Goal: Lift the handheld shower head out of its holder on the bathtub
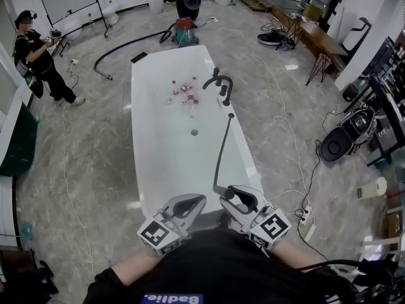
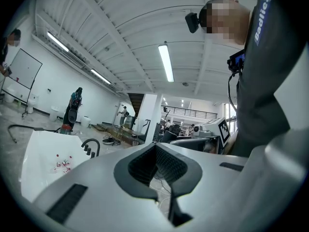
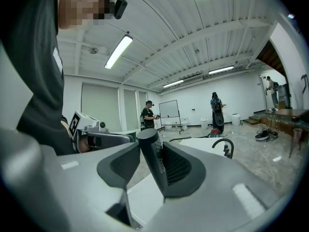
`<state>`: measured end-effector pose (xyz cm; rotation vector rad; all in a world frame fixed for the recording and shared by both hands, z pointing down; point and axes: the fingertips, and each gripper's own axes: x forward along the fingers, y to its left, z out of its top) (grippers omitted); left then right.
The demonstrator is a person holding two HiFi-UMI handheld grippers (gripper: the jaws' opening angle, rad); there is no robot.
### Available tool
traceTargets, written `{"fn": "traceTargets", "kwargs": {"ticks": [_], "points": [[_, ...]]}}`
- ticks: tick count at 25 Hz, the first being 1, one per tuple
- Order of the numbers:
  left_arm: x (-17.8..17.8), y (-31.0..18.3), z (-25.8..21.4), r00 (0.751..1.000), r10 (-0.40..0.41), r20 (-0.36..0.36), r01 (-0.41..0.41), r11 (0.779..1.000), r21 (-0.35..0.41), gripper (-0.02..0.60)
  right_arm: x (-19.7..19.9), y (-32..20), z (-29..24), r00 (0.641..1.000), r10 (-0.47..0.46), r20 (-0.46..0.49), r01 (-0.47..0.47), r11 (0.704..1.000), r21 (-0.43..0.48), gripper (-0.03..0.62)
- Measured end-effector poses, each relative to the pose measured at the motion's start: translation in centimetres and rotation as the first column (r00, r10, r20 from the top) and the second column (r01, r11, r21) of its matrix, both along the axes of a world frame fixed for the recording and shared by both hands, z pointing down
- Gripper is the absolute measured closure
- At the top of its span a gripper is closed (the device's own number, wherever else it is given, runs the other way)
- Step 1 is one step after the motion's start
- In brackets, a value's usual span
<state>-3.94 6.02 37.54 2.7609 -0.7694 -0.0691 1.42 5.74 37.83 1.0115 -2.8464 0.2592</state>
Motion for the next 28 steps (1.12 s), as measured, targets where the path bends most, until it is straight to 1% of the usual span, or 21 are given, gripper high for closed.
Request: {"fn": "traceTargets", "kwargs": {"ticks": [4,12,15,21,24,28], "points": [[0.3,-0.6,0.4,1.0,-0.005,0.011,0.005,1.0,0.006,0.581,0.2,-0.6,0.4,1.0,0.001,0.005,-0.001,1.0,-0.004,0.454],[0.6,-1.0,1.2,1.0,-0.001,-0.011,0.001,1.0,0.01,0.581,0.8,-1.3,0.7,1.0,0.011,0.016,-0.011,1.0,-0.015,0.454],[1.1,-1.0,1.0,1.0,0.006,-0.003,-0.006,1.0,0.0,0.581,0.9,-1.5,0.5,1.0,0.007,0.014,-0.007,1.0,-0.014,0.454],[1.2,-1.1,0.5,1.0,0.015,0.002,-0.015,1.0,0.005,0.581,1.0,-1.8,0.1,1.0,0.009,0.011,-0.009,1.0,-0.018,0.454],[1.0,-1.2,0.8,1.0,0.002,-0.001,-0.002,1.0,0.009,0.581,1.0,-1.8,0.1,1.0,0.01,0.009,-0.01,1.0,-0.021,0.454],[1.1,-1.0,0.4,1.0,-0.009,0.01,0.009,1.0,-0.006,0.581,1.1,-1.5,-0.2,1.0,0.011,0.012,-0.011,1.0,-0.025,0.454]]}}
